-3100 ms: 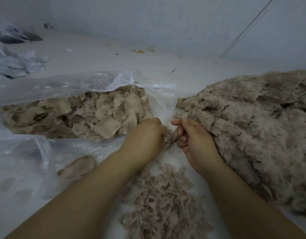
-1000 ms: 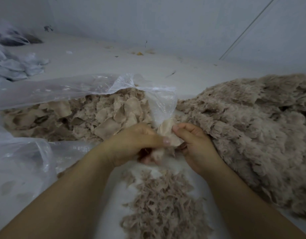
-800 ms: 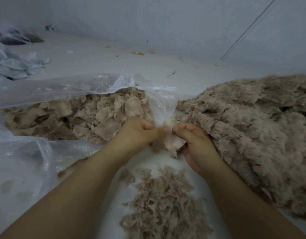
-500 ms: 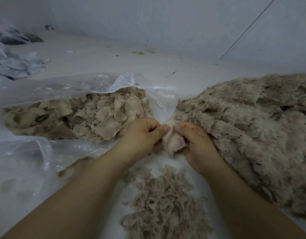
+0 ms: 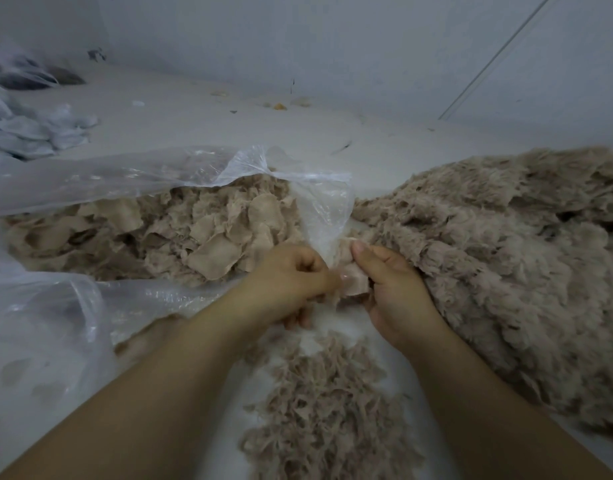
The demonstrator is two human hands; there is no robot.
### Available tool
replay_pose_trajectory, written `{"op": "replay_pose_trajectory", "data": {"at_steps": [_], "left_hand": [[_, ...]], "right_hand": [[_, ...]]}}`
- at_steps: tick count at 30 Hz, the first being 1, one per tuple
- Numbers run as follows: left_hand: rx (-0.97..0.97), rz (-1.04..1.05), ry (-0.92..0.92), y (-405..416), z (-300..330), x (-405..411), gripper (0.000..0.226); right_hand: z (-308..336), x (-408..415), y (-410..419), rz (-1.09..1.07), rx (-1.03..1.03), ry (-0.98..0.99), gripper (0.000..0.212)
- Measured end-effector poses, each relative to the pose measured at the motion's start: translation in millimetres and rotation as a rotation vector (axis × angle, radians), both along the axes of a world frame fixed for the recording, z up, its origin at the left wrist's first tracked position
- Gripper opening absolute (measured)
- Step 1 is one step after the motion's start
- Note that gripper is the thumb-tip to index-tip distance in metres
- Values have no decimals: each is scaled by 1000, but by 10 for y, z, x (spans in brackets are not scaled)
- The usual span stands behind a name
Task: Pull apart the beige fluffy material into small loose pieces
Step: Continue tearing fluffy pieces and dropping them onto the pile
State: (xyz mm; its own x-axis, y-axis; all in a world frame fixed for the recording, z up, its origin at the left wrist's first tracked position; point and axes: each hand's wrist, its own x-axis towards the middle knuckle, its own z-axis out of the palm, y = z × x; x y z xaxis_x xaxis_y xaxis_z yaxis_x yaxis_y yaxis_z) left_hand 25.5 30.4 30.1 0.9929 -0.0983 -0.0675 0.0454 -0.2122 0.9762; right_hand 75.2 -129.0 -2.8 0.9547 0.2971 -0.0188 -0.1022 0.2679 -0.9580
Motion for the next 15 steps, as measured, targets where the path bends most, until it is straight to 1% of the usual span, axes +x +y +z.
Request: {"op": "replay_pose_trajectory", "data": {"at_steps": [2, 3, 5, 6, 7, 9, 10, 12, 13, 15], "left_hand": [[84, -23, 1, -75, -34, -18, 41], [92, -28, -6, -86, -42, -15, 41], [93, -50, 1, -43, -18, -12, 40], [107, -82, 14, 2, 6, -15, 38], [131, -146, 31, 47, 28, -20, 36], [176, -347, 84, 105, 76, -52, 29], [190, -445, 107, 111, 95, -75, 26], [228, -575, 98, 104, 105, -106, 21], [249, -596, 74, 98, 103, -111, 21], [239, -563, 18, 91, 101, -107, 22]], "right_hand": [[10, -5, 1, -21, 7, 9, 31], [22, -13, 7, -38, 9, 11, 36], [39, -31, 29, -76, -5, 16, 53], [41, -38, 40, -92, -16, 18, 55], [28, -32, 43, -111, -21, 18, 49], [0, 0, 29, -147, -2, 44, 28], [-5, 12, 26, -153, 9, 55, 23], [-4, 23, 32, -125, -13, 40, 23], [-5, 22, 36, -109, -30, 26, 23], [-11, 12, 36, -92, -40, 18, 23]]}}
